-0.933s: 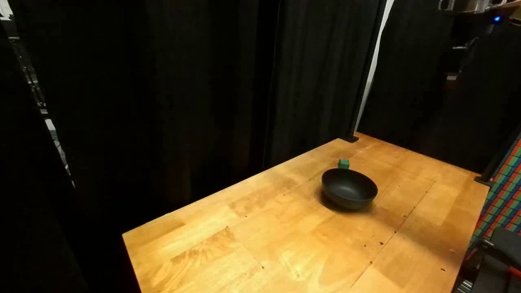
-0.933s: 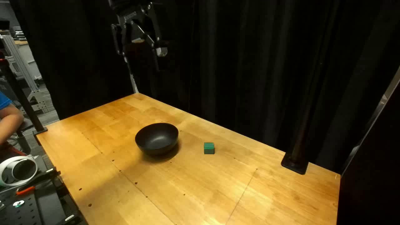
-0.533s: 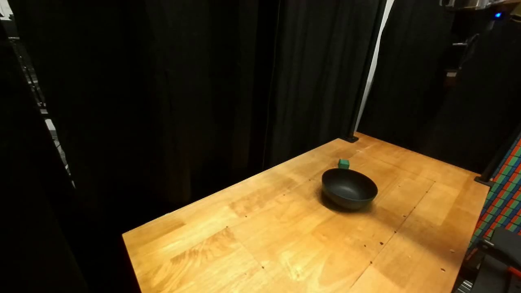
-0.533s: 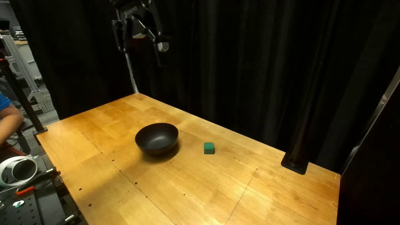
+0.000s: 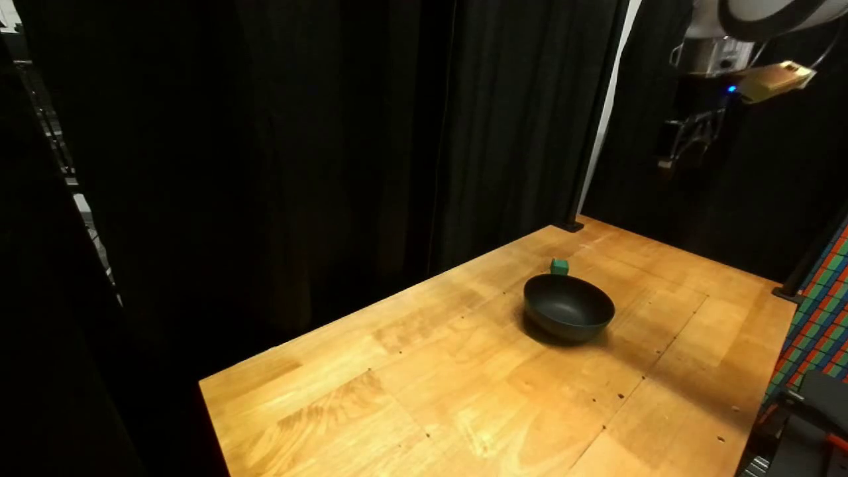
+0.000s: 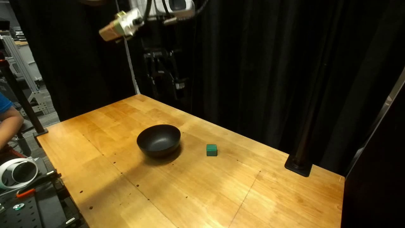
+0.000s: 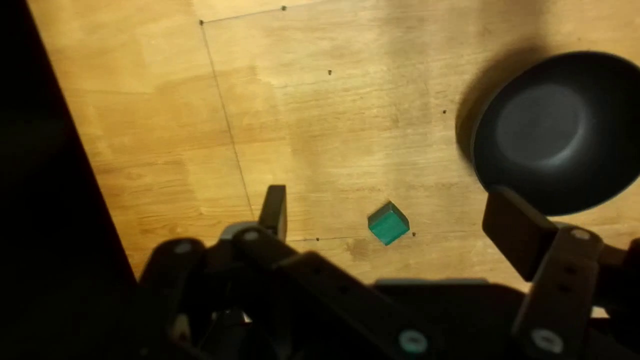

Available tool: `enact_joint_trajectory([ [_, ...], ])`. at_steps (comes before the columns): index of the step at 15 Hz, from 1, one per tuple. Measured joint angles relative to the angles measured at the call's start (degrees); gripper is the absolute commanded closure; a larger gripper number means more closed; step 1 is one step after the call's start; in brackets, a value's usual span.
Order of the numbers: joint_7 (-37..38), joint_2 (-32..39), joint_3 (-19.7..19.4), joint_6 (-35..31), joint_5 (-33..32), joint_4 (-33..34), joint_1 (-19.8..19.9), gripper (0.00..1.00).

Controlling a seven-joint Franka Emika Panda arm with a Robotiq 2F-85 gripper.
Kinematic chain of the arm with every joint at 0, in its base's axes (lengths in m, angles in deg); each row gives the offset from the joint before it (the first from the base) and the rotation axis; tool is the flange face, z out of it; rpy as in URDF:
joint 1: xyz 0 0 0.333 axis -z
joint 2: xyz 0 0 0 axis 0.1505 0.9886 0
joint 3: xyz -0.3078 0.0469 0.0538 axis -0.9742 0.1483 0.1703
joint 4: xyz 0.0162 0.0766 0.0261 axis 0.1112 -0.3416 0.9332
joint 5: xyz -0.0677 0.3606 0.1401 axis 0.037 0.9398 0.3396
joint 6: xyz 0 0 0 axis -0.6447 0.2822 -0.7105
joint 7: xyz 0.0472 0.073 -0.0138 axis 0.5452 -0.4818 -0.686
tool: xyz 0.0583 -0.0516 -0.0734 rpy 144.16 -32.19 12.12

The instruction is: Put the green object in the black bowl

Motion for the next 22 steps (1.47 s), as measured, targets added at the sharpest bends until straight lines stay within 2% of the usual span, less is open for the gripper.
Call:
enact_joint_trajectory([
  [6, 11.1, 17.9, 1.5, -13.8, 4.6, 5.0, -1.9, 0.00],
  [12, 22.7, 32.1, 0.3, -25.5, 5.0, 12.0, -4.0, 0.00],
  [16, 26.5, 38.7, -1.3, -28.5, 7.4, 16.3, -4.4, 0.00],
  [22, 27.7, 45.2, -2.4, -29.1, 11.7, 20.8, -4.4, 0.00],
])
